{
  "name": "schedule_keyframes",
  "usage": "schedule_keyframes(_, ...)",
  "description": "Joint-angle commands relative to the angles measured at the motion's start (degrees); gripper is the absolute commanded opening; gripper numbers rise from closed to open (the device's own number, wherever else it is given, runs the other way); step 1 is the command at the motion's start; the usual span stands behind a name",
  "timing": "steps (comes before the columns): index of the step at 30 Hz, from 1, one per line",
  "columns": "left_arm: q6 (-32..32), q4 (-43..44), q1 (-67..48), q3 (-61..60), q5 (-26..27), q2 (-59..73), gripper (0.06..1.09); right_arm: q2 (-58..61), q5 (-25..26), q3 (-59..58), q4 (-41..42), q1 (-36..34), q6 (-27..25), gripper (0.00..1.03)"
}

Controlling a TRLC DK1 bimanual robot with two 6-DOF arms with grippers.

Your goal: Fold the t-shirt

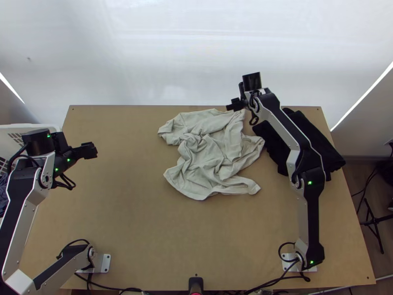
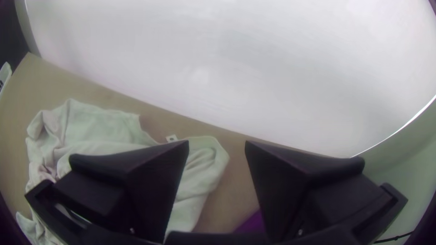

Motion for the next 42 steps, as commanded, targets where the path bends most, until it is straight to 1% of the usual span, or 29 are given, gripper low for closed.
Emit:
schedule_keyframes(1,-0.05,0.02,0.01,-0.53,-0.04,0.10,1.03,-4.55,0.12,-2.24,-7.57,2.44,1.61,0.67)
schedule_keyframes(4,-0.31,0.02,0.01,-0.62,-0.04,0.10,1.03,-6.74,-0.41,-5.58,-9.33,4.64,1.44,0.65)
schedule_keyframes(5,-0.40,0.02,-0.08,-0.53,-0.04,0.10,1.03,-6.74,-0.93,-5.58,-10.56,5.43,1.44,0.54)
schedule_keyframes(6,-0.49,0.02,-0.08,-0.44,-0.04,0.10,1.03,-6.66,-2.08,-5.67,-10.74,5.87,1.61,0.39)
schedule_keyframes(7,-0.49,0.02,-0.08,-0.18,-0.04,0.10,1.03,-6.39,-2.78,-5.67,-10.74,6.31,1.70,0.29)
schedule_keyframes(8,-0.49,0.02,-0.08,0.08,-0.04,0.01,1.03,-6.04,-2.78,-5.67,-10.65,6.75,1.61,0.24)
schedule_keyframes(11,-0.49,-0.42,-0.08,0.87,-0.04,-0.17,1.03,-3.93,-2.78,-4.70,-10.82,7.10,1.35,0.24)
schedule_keyframes(16,-0.40,-1.29,0.27,-0.01,-0.04,-1.31,1.03,-0.68,-2.78,-3.47,-13.72,7.27,1.44,0.24)
schedule_keyframes(23,-0.14,-1.29,0.19,-1.15,-0.04,-2.63,1.03,0.99,-2.69,-2.59,-13.99,7.98,0.91,0.25)
schedule_keyframes(25,-0.14,-1.29,0.19,-1.06,-0.04,-2.89,1.03,1.43,-2.69,-2.15,-13.99,8.15,0.91,0.31)
schedule_keyframes(31,0.04,-1.91,0.54,-0.88,-0.13,-3.68,1.03,2.40,-2.51,-1.98,-14.43,8.15,1.00,0.32)
schedule_keyframes(32,0.13,-2.00,0.71,-0.88,-0.13,-3.77,1.03,2.57,-2.43,-1.98,-14.52,8.15,1.18,0.35)
schedule_keyframes(33,0.13,-2.26,0.80,-0.97,-0.13,-3.86,1.03,2.75,-2.34,-1.98,-14.69,8.07,1.26,0.36)
schedule_keyframes(42,0.83,-2.26,1.33,-0.36,-0.13,-4.21,1.03,4.33,-1.81,-1.18,-15.13,7.36,1.26,0.36)
